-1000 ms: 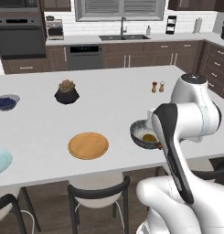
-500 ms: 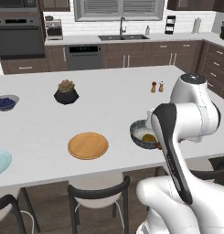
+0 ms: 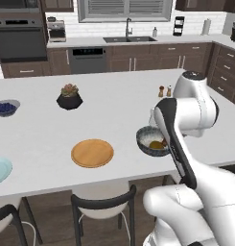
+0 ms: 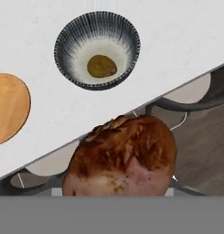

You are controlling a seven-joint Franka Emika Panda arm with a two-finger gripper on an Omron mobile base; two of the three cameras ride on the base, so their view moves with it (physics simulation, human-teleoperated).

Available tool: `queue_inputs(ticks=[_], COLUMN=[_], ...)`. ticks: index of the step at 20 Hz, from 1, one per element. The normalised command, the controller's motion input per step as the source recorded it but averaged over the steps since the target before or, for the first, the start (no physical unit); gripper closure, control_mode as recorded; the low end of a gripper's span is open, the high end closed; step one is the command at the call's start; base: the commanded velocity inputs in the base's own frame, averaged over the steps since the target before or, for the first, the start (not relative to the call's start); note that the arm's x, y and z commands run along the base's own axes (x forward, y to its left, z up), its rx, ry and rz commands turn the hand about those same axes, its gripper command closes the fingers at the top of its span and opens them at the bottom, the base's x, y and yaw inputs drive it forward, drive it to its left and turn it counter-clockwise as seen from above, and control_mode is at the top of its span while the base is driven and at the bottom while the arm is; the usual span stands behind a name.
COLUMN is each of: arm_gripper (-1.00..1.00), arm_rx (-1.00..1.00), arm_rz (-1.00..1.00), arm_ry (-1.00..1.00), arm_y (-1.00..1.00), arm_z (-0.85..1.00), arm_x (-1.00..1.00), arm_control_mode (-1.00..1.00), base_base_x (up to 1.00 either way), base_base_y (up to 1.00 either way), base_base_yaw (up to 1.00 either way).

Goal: Pick the chicken drumstick and avocado from their plates and place them in the bowl. Then put the bowl in the fridge.

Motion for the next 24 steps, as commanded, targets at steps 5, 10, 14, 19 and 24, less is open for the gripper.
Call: queue_inputs(ticks=[5, 10, 14, 19, 24], arm_gripper=[1.00, 1.00, 1.00, 1.00, 1.00], arm_rx=[-0.01, 0.00, 0.00, 0.00, 0.03], arm_rz=[0.12, 0.10, 0.06, 0.00, 0.00], arm_ry=[0.07, 0.02, 0.01, 0.01, 0.00], arm_y=[-0.38, -0.56, -0.47, -0.16, 0.00], arm_z=[-0.23, -0.55, -0.76, -0.58, -0.46], arm_x=[1.00, 1.00, 1.00, 1.00, 0.60], arm_control_mode=[-1.00, -1.00, -1.00, -1.00, -1.00], base_base_x=[0.00, 0.00, 0.00, 0.00, 0.00], base_base_y=[0.00, 0.00, 0.00, 0.00, 0.00], base_base_yaw=[0.00, 0.00, 0.00, 0.00, 0.00])
